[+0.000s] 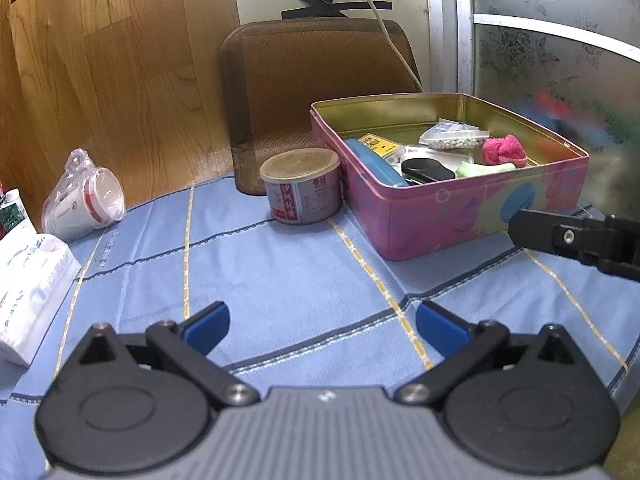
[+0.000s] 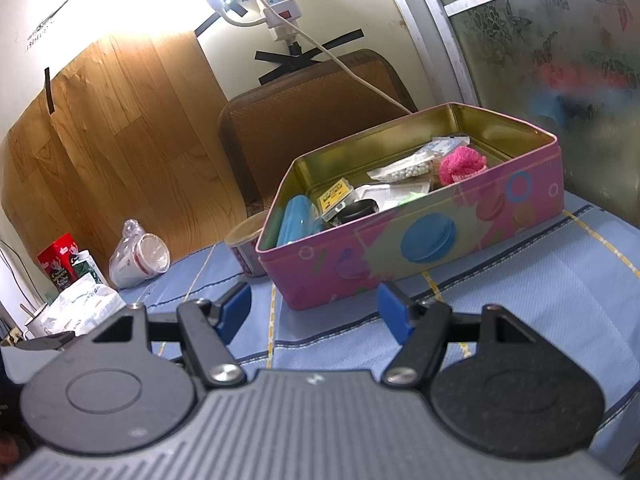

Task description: Organize soft objects

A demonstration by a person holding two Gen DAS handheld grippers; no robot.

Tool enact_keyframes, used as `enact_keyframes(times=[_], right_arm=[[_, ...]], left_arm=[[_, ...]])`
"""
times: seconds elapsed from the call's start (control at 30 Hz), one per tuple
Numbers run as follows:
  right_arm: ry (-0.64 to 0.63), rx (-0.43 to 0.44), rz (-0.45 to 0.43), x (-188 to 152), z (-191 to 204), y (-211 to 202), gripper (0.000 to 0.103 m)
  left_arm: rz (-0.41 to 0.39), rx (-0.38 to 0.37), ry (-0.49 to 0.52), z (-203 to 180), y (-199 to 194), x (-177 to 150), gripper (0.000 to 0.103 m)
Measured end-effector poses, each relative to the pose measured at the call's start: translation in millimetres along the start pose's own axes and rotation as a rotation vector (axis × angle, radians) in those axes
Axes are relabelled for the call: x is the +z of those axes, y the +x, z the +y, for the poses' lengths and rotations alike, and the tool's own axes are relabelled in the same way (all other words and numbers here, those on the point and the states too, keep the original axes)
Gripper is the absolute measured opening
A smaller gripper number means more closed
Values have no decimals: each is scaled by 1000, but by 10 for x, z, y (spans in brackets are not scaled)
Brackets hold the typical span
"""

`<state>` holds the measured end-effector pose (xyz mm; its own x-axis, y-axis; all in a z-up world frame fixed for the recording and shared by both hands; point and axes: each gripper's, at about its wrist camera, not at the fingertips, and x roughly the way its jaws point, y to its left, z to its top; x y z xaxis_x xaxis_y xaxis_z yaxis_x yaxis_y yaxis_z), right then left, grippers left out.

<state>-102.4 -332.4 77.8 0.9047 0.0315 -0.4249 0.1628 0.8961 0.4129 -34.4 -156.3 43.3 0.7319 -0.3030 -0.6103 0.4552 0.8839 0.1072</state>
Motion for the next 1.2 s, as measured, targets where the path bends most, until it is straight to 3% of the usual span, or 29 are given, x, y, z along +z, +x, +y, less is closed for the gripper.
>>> enact_keyframes(times=[1.2], right_arm=[[13, -8, 12, -50, 16, 25, 72]], left_arm=[[26, 24, 10, 42, 60, -49, 103]])
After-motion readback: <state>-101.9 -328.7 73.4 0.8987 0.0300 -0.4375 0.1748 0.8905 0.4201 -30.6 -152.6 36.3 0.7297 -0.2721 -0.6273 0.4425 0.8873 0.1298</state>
